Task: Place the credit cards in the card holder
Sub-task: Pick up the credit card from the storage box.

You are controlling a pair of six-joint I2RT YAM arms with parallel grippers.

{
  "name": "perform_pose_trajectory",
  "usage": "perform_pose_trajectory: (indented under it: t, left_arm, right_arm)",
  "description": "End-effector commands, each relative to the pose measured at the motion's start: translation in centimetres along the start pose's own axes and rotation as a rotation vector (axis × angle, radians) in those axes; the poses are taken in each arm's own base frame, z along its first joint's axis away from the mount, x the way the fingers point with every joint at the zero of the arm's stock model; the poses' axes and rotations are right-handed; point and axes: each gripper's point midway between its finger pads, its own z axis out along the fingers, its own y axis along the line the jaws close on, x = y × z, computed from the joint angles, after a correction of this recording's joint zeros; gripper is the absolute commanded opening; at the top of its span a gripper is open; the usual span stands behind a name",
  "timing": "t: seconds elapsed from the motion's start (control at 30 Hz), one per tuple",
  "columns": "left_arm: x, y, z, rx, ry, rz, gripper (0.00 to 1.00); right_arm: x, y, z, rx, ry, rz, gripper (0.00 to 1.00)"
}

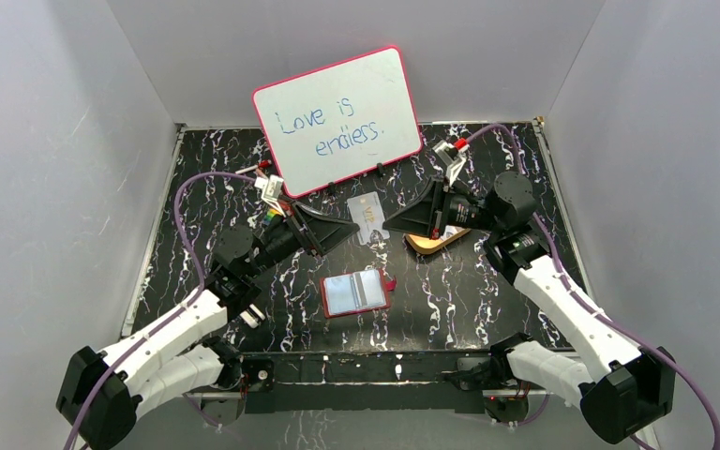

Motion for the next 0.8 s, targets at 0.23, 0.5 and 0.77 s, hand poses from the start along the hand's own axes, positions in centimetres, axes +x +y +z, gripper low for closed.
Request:
perform_pose_trajectory:
  t: [0.23, 0.5, 0.77]
  left_arm:
    - [-2.4, -4.9, -0.3, 0.168, -0.064, 0.069, 0.68]
    - [-2.1, -5.6, 0.0, 0.206, -0.028, 0.059, 0.29]
    - [-1.6, -5.0, -0.3, 0.193, -0.025, 0.033, 0.0]
  right_arm:
    - [1.2, 0.2, 0.8, -0.033, 0.048, 0.042, 0.0]
    - [1.3, -0.2, 1.1, -0.015, 0.052, 0.05, 0.0]
    - [1.6, -0.2, 1.5, -0.022, 0.063, 0.071, 0.25]
